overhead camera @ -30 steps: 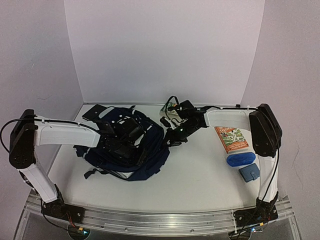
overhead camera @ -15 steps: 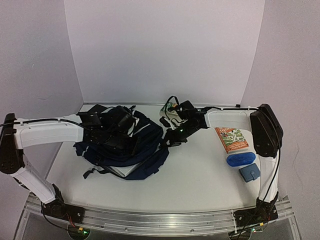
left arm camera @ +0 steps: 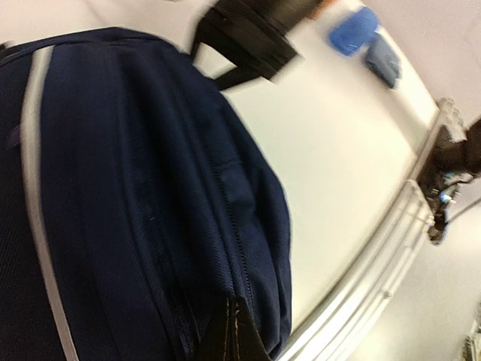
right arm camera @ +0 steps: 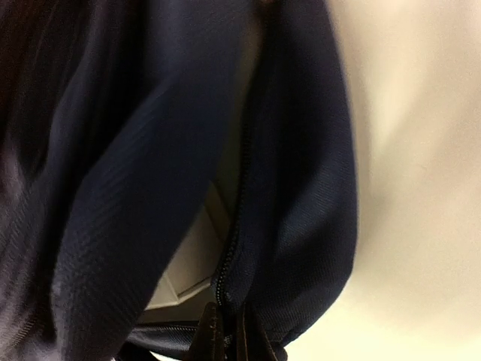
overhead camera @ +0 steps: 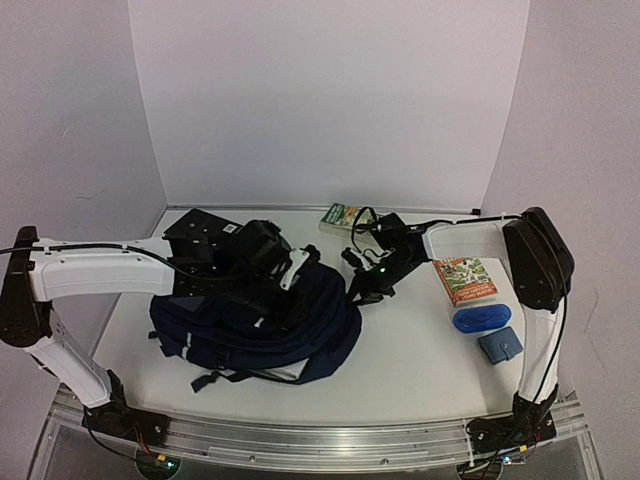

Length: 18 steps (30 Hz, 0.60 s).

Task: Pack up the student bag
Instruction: Adjust the book in the student bag.

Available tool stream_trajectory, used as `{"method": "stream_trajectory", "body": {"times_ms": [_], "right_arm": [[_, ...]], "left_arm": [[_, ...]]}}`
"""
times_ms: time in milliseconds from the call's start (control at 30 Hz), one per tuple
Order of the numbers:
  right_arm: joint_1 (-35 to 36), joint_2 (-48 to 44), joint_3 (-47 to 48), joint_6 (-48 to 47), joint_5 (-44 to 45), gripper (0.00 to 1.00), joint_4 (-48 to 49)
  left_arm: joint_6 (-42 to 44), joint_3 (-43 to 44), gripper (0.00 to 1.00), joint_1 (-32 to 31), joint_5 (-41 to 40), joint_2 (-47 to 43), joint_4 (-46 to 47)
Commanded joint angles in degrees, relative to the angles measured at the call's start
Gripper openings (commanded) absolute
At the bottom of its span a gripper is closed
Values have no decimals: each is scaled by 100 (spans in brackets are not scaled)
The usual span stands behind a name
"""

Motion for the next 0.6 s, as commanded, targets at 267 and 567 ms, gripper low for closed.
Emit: {"method": "stream_trajectory", "body": {"times_ms": [267,567], "right_arm": [[-208,251,1114,-235,320,0,-65],[-199,565,1466,-314,780,0,-64]], "left_arm": [[-1015,-492,0,781,-181,-1006,1651],[-2846,-1959,0,988,-3313,-3451,-223]]}}
